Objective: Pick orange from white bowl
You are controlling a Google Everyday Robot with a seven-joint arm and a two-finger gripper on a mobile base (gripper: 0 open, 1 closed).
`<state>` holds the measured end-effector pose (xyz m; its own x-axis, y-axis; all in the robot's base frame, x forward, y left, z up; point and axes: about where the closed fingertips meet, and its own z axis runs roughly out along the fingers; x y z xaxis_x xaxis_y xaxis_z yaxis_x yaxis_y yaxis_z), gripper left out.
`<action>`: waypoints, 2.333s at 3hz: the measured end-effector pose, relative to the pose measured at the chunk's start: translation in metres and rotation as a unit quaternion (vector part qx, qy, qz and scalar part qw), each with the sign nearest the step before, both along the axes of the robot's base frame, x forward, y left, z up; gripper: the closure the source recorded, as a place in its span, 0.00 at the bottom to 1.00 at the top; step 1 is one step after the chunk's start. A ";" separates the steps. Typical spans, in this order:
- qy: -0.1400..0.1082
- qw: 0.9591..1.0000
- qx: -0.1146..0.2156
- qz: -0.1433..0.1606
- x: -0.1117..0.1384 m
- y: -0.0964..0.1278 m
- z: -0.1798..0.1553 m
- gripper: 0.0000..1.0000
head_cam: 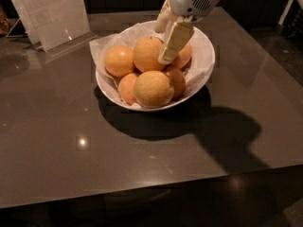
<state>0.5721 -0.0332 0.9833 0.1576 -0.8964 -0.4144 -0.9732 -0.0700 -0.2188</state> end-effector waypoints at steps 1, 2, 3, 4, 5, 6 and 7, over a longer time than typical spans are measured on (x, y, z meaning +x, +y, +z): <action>0.006 1.000 -0.001 0.009 0.009 0.009 -0.006 0.17; 0.010 1.000 0.001 0.014 0.016 0.018 -0.010 0.17; 0.017 1.000 0.004 0.016 0.020 0.022 -0.016 0.19; 0.027 1.000 0.005 0.015 0.023 0.023 -0.025 0.21; 0.036 0.999 0.005 0.019 0.027 0.026 -0.031 0.31; 0.045 0.999 0.010 0.017 0.030 0.025 -0.040 0.27; 0.056 0.998 0.017 0.015 0.034 0.024 -0.049 0.26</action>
Offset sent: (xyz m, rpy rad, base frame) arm 0.0183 0.0213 -0.0146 -0.0091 0.0501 0.0458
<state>0.6058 -0.0094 0.9346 0.1346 -0.8768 -0.4616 -0.9893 -0.0929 -0.1121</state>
